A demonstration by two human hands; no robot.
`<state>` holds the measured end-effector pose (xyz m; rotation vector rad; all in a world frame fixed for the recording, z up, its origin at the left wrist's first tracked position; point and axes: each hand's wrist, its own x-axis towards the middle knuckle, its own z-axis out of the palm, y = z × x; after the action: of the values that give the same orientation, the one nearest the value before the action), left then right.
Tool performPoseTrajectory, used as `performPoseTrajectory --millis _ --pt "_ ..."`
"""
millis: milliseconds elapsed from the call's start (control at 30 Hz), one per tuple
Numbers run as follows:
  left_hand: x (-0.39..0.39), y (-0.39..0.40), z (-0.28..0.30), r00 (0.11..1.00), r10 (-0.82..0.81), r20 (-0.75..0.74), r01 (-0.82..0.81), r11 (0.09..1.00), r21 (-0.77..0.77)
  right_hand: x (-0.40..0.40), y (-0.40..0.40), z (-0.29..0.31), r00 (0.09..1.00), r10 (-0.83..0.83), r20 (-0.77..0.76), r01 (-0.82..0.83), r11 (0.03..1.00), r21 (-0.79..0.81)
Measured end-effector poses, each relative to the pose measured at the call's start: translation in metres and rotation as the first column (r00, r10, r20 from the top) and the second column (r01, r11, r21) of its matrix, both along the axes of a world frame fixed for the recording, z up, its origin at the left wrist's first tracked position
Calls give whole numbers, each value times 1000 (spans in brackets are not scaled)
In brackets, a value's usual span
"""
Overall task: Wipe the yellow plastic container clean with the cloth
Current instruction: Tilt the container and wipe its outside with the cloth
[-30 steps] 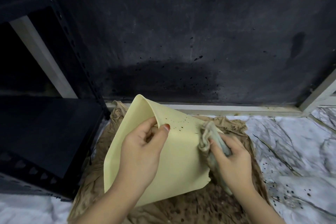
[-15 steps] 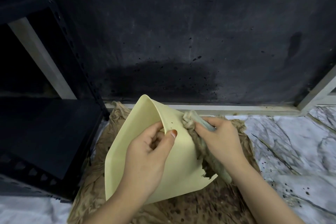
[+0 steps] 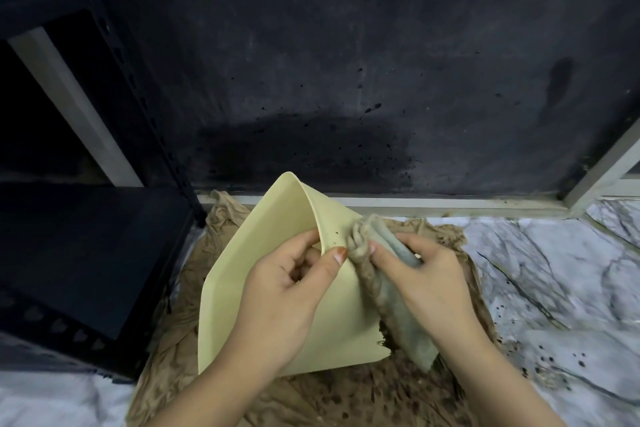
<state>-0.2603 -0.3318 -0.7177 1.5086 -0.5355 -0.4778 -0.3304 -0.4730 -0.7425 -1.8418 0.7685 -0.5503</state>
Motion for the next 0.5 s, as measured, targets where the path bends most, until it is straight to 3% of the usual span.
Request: performPoseTrajectory --millis 500 --pt "1 0 1 999 -21 45 19 999 43 24 5 25 998 18 -54 -17 1000 20"
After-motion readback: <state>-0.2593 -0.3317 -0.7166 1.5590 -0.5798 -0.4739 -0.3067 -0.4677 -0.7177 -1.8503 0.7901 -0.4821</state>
